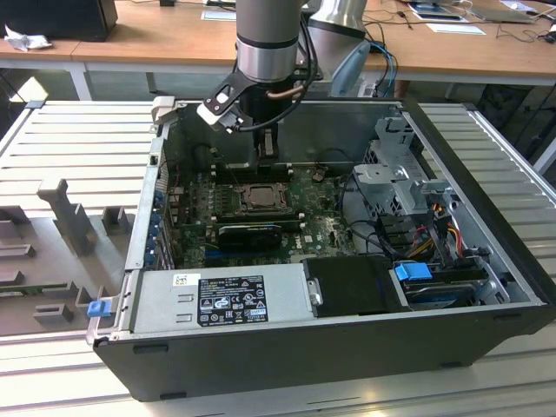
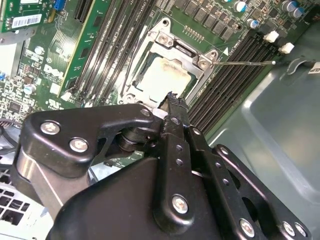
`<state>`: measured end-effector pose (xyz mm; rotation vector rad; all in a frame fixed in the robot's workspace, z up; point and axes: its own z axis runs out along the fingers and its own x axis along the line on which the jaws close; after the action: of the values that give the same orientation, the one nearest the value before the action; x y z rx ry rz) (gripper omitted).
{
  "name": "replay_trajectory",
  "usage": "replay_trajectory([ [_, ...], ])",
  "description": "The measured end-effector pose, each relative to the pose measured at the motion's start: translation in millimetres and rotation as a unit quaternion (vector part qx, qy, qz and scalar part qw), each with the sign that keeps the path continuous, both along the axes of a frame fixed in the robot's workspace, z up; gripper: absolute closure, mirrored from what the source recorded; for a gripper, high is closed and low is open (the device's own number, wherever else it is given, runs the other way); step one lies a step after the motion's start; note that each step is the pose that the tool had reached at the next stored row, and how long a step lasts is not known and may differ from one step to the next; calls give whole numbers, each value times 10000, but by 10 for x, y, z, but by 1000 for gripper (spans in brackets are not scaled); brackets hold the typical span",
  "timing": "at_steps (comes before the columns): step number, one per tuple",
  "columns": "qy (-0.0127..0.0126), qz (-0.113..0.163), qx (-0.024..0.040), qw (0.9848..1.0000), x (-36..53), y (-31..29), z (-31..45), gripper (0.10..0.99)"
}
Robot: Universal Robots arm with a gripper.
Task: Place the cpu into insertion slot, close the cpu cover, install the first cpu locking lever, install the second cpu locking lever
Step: 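Install the first cpu locking lever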
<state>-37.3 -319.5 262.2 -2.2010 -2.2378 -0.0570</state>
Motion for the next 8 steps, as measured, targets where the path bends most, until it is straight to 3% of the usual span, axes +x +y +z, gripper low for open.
replay_trajectory([
  [2, 0, 0, 0, 10000, 0, 0, 19, 980],
  [4, 0, 0, 0, 10000, 0, 0, 173, 980],
  [8, 0, 0, 0, 10000, 0, 0, 234, 980],
])
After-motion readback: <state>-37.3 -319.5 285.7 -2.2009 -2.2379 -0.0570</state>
